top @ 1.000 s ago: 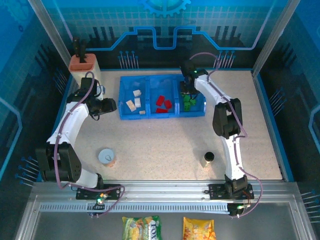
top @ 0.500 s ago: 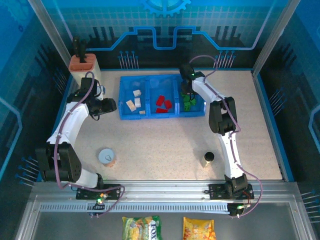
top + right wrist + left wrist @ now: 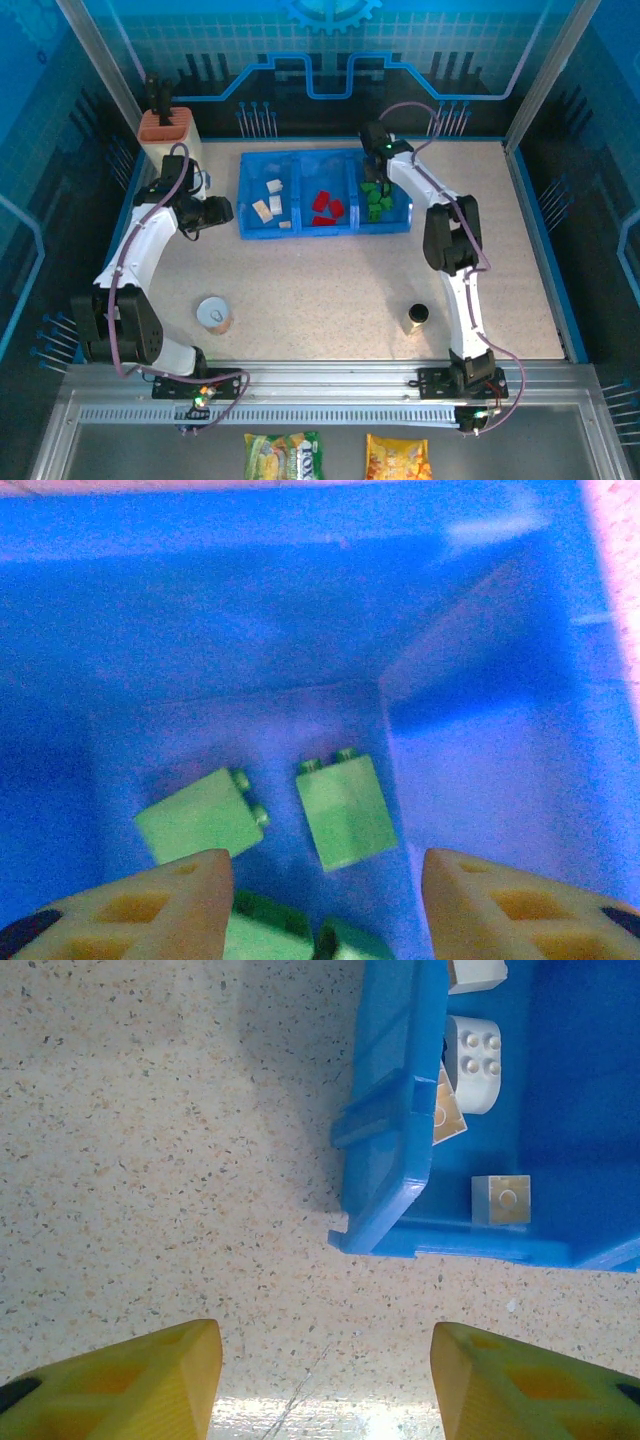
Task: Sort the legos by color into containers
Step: Place the lego in the container, then reset both arms
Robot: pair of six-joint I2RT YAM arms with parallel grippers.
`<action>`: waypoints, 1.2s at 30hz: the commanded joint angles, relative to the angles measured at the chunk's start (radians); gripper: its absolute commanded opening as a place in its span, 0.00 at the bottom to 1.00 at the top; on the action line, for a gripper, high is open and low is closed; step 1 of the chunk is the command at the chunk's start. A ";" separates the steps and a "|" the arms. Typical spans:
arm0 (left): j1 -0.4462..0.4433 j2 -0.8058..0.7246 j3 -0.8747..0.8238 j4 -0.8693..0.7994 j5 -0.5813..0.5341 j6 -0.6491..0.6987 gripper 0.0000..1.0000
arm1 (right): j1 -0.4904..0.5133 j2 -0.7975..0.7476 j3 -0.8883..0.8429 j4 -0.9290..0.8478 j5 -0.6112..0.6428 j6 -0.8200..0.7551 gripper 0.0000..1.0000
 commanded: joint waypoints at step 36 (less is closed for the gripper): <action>-0.004 -0.140 -0.777 1.272 -0.279 0.132 0.99 | -0.313 -0.896 -1.563 1.246 -0.171 -0.256 1.00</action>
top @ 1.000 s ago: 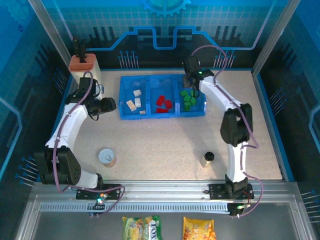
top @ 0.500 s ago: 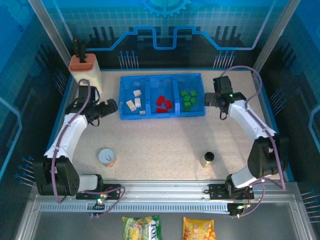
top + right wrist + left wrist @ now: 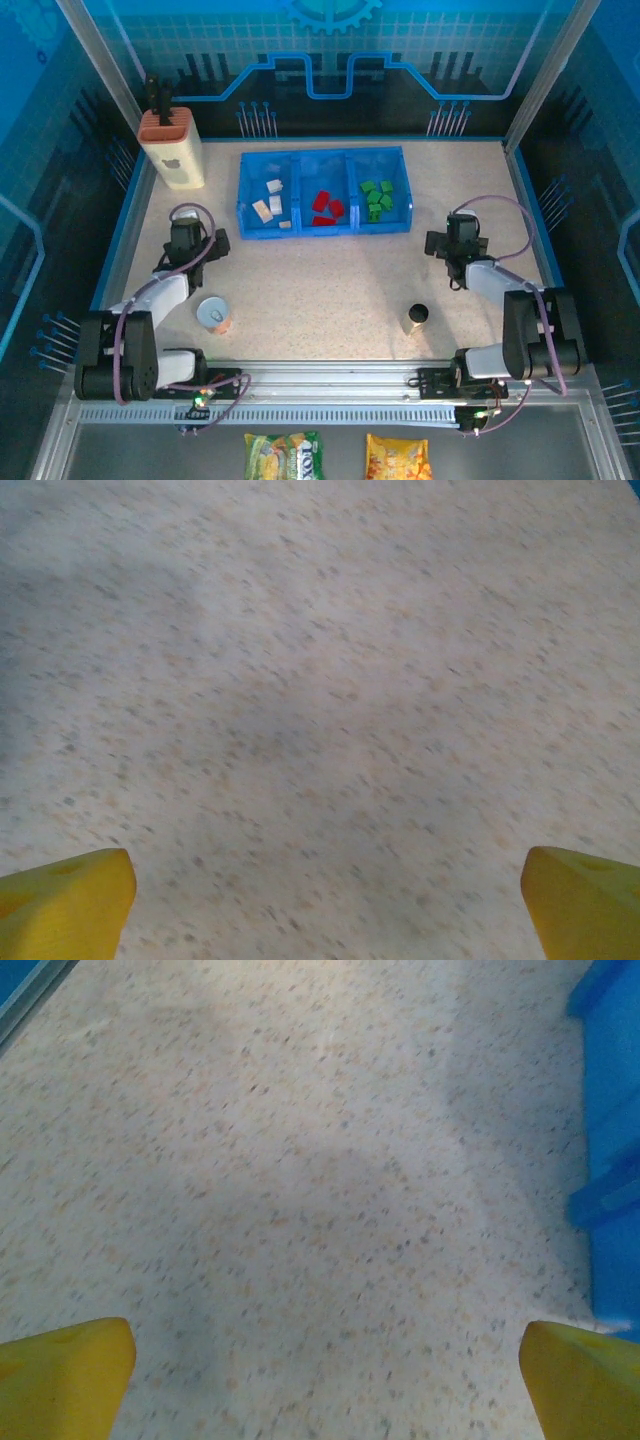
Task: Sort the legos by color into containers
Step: Reset both arms
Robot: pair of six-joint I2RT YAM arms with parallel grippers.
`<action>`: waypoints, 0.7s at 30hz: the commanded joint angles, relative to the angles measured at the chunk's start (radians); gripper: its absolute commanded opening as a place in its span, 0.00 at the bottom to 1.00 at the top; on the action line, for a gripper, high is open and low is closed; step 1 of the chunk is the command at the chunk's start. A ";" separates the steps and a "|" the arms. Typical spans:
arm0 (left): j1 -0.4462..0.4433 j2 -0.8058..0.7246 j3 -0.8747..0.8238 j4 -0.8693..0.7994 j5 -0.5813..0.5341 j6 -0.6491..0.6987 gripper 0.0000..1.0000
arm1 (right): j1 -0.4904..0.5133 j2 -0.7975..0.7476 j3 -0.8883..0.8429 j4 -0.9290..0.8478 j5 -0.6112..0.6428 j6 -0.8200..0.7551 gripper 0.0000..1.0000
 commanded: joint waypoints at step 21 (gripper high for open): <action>-0.057 0.267 -0.092 0.698 0.240 0.143 0.99 | 0.022 0.152 -0.135 0.690 -0.301 -0.204 1.00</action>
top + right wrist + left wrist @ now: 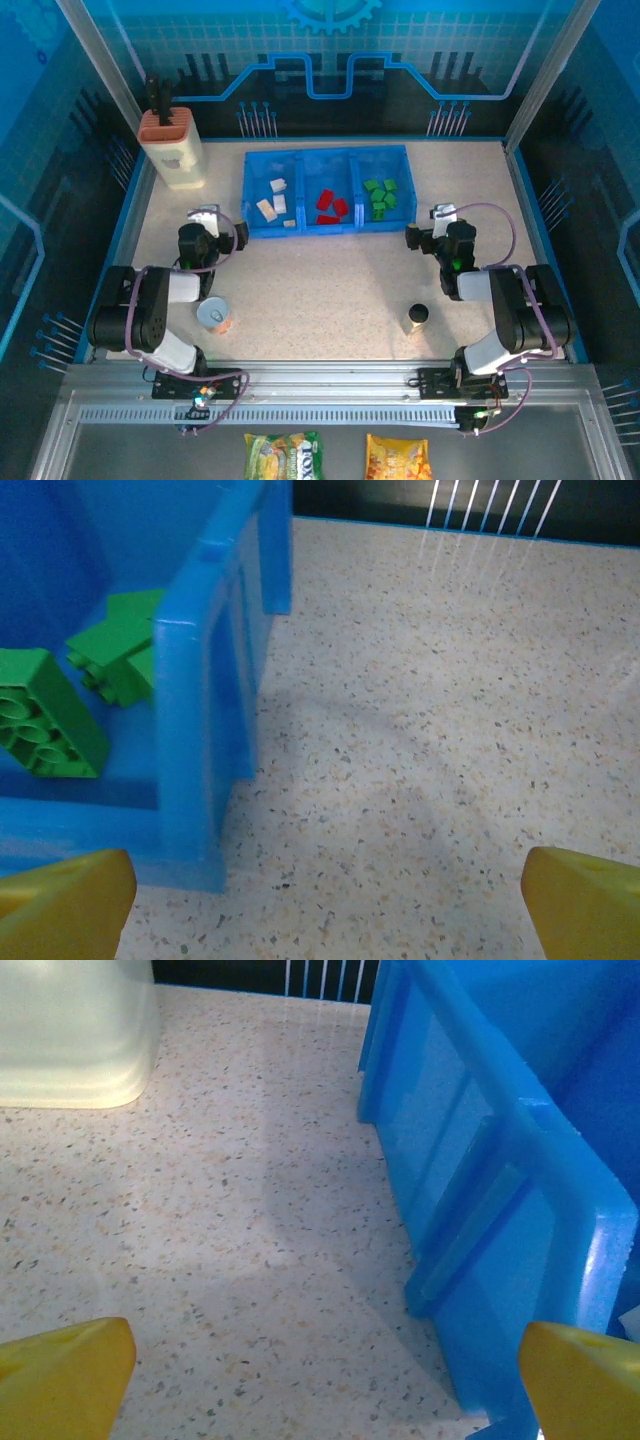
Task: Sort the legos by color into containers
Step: Reset both arms
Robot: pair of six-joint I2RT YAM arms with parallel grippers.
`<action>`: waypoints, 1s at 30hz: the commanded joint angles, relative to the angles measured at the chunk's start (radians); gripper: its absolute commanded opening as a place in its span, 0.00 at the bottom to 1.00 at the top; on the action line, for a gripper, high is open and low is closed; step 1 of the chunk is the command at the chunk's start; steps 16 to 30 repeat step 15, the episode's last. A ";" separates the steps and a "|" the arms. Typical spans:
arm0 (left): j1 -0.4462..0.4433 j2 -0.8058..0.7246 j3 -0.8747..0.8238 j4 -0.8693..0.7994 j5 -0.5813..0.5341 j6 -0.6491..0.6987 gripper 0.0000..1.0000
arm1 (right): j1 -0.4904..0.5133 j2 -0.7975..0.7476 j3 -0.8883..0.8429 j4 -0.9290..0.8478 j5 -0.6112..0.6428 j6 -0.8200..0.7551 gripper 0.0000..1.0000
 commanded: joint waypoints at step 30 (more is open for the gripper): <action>-0.024 0.008 -0.003 0.053 -0.010 0.032 0.99 | 0.008 0.006 -0.003 0.058 -0.018 -0.022 1.00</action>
